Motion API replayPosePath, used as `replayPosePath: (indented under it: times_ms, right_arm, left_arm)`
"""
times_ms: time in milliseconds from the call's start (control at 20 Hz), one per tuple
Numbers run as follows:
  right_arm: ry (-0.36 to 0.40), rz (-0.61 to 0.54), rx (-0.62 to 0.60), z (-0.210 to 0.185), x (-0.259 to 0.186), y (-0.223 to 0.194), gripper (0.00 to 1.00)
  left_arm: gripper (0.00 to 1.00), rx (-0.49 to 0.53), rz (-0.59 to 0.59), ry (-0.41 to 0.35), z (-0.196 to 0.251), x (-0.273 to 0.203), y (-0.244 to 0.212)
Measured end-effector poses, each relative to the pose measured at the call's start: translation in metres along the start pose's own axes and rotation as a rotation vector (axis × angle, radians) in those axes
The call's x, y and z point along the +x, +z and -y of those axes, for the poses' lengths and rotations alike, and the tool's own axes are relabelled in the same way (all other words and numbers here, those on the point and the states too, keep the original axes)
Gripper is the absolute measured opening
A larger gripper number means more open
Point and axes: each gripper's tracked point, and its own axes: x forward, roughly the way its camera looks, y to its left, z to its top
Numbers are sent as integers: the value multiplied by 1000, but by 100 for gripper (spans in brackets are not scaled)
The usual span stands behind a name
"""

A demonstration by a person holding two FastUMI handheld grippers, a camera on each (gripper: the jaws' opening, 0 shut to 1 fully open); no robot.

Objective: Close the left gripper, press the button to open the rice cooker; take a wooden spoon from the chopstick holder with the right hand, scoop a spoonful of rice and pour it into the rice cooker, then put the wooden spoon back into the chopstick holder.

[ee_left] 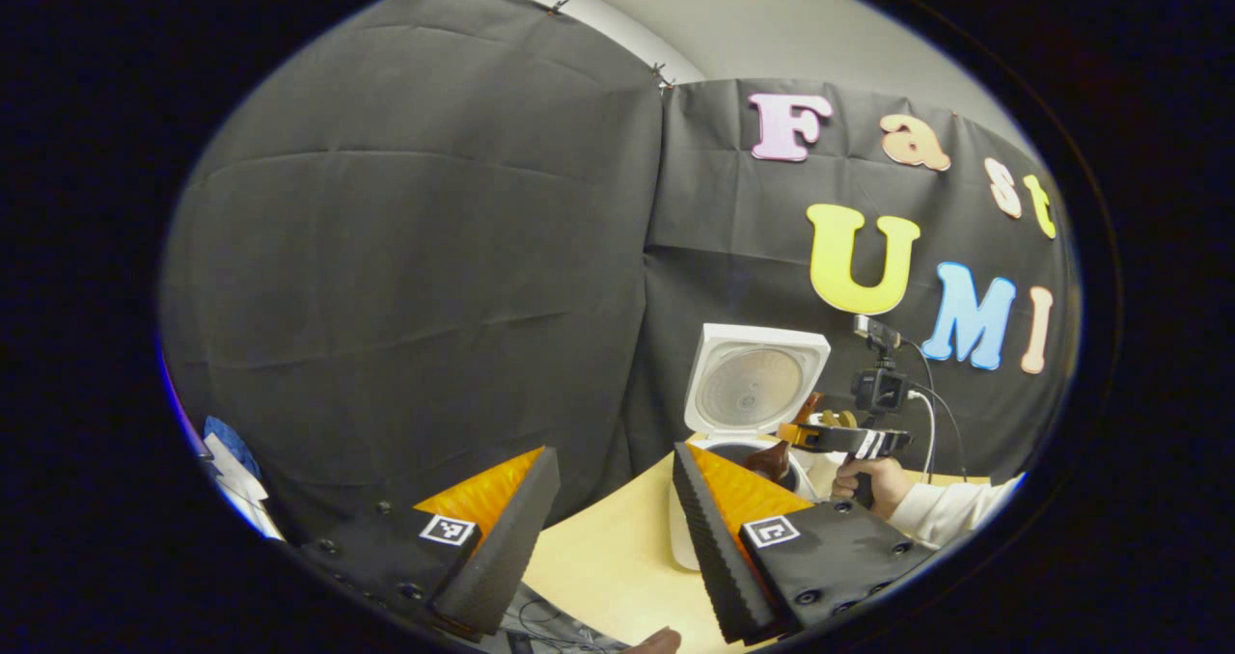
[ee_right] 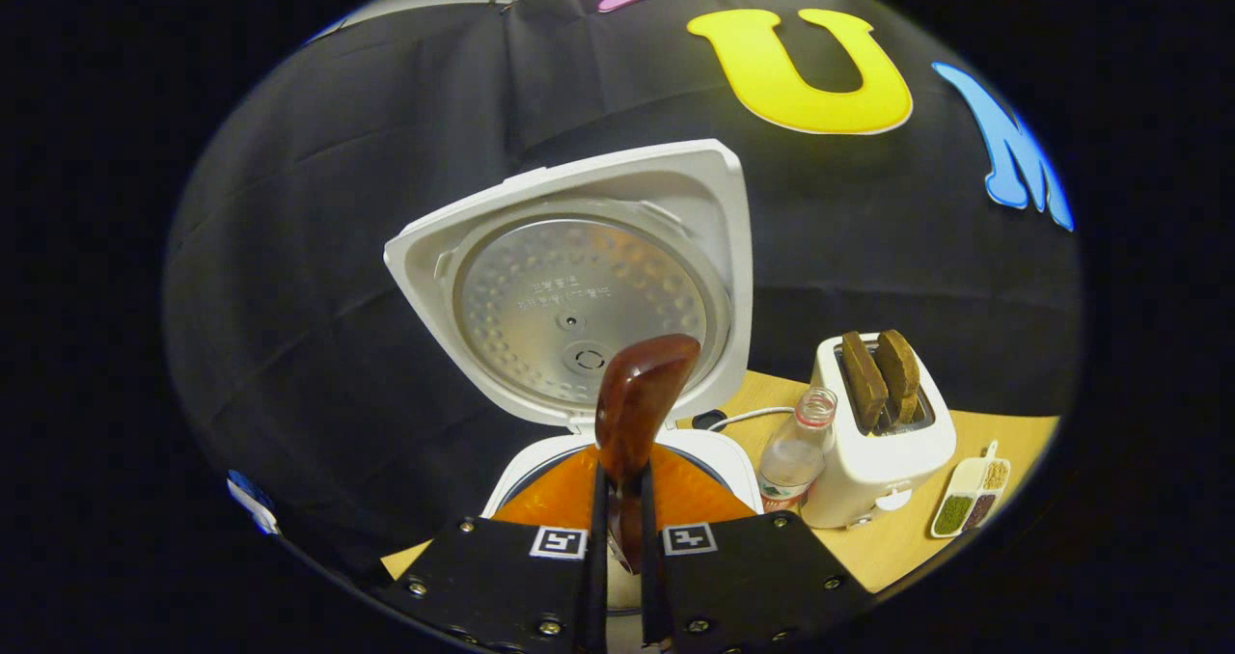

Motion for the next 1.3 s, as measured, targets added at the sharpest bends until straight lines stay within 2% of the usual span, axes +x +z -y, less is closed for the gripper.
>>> replayPosePath:
  times_ms: [50, 100, 150, 200, 300, 350, 400, 450, 500, 550, 650, 800, 850, 900, 1050, 1100, 1150, 1300]
  right_arm:
    - [0, -9, -33, 0, 4, -4, 14]
    - [-12, -11, -79, 2, 7, -7, 15]
    - [-20, -5, -143, 4, 6, -7, 14]
    - [-33, 8, -217, 5, 5, -6, 14]
    - [-46, 36, -353, 3, 5, -3, 14]
    - [-48, 55, -402, 1, 4, 1, 14]
    - [-52, 72, -457, 2, 5, 3, 14]
    - [-56, 86, -507, 1, 4, 5, 14]
    - [-61, 103, -571, 0, 1, 7, 14]
    - [-55, 118, -627, -6, -1, 11, 14]
    - [-35, 133, -701, -21, -8, 10, 14]
    - [-54, 165, -853, -31, -20, 14, 14]
    - [-52, 166, -844, -35, -25, 15, 14]
    - [-52, 162, -800, -37, -27, 15, 14]
    - [-90, 180, -700, -37, -32, 28, 14]
    - [-79, 177, -639, -38, -34, 31, 14]
    - [-65, 161, -578, -39, -38, 32, 14]
    - [-65, 150, -399, -34, -56, 48, 14]
  left_arm:
    - [92, 0, -2, 5, -2, 1, -1]
    - [86, 2, -2, 10, -3, 0, -2]
    - [86, 3, 0, 13, -5, 0, -3]
    - [80, 4, -2, 15, -4, 1, -4]
    - [92, 3, -10, 21, -5, 1, -8]
    - [86, -2, -13, 24, -6, 1, -9]
    - [86, -8, -15, 27, -6, 1, -9]
    - [80, -15, -16, 29, -6, 2, -10]
    - [80, -20, -14, 32, -6, 2, -9]
    - [86, -22, -9, 36, -7, 1, -7]
    - [86, -15, 0, 41, -9, -2, -5]
    - [86, -16, 13, 45, -13, -6, 1]
    - [80, -18, 17, 47, -15, -8, 3]
    - [92, -19, 21, 48, -17, -11, 4]
    - [92, -27, 28, 49, -21, -17, 6]
    - [79, -37, 30, 44, -22, -20, 6]
    - [92, -47, 37, 41, -25, -24, 8]
    - [84, -71, 69, 16, -31, -33, 16]
